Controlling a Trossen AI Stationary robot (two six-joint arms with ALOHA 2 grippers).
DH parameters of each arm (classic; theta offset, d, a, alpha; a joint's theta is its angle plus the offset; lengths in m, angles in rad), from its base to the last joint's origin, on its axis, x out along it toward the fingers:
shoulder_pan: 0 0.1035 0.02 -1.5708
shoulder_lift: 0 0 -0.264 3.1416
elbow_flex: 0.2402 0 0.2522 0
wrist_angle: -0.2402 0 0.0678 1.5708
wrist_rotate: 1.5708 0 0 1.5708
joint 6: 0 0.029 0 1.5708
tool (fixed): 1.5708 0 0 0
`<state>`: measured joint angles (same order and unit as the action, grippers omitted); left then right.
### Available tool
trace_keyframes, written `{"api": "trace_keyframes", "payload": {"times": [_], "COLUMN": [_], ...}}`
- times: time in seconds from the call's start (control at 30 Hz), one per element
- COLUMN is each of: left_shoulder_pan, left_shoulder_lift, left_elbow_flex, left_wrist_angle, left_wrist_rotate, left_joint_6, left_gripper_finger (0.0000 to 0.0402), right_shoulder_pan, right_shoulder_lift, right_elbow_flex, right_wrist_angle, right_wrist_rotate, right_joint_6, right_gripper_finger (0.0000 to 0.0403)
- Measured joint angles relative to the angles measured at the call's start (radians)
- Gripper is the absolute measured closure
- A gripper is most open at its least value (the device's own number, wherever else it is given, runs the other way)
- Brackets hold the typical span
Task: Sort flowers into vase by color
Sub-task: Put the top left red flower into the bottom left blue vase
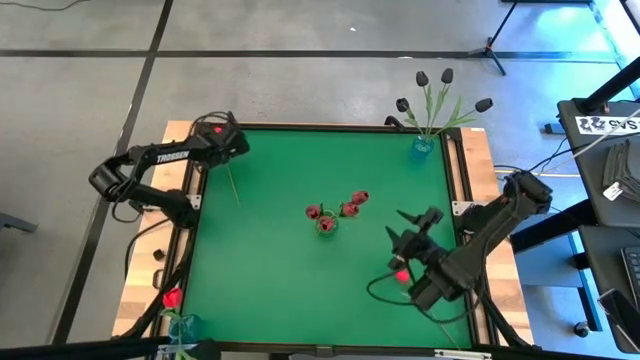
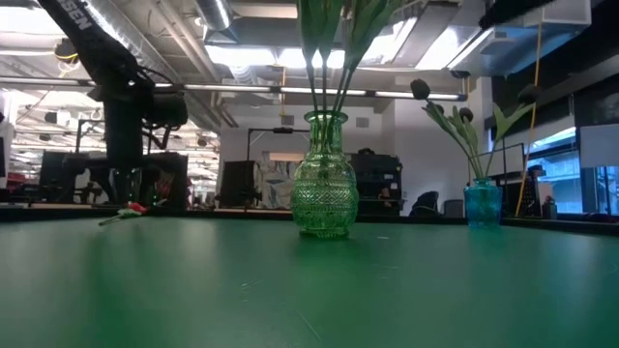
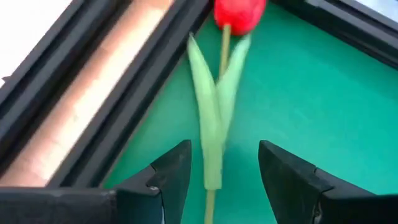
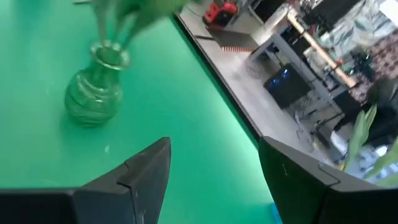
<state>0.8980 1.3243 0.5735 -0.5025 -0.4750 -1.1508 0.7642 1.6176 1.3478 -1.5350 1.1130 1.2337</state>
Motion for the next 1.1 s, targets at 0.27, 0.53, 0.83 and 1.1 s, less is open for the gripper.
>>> {"api": "trace_keyframes", "payload": {"times": [0.27,0.53,0.83,1.1], "left_shoulder_pan": [0.044,0.007,-0.013,-0.122], "left_shoulder_lift": [0.065,0.124,0.126,0.071], "left_elbow_flex": [0.000,0.003,0.002,-0.003], "left_wrist_angle": [0.012,0.020,0.012,0.021], "left_wrist_rotate": [0.070,0.031,0.026,0.034], "left_joint_6": [0.032,0.043,0.039,0.067], "left_gripper_finger": [0.0221,0.0225,0.0360,0.0393], "right_shoulder_pan": [-0.105,-0.117,-0.117,-0.117], "right_shoulder_lift": [-0.096,-0.096,-0.096,-0.096], "right_elbow_flex": [-0.136,-0.140,-0.140,-0.140], "right_wrist_angle": [0.085,0.121,0.126,0.135], "right_wrist_rotate": [0.001,0.001,-0.008,-0.060], "right_joint_6": [-0.011,-0.039,-0.039,-0.039], "right_gripper_finger": [0.0159,0.0159,0.0159,0.0159]}}
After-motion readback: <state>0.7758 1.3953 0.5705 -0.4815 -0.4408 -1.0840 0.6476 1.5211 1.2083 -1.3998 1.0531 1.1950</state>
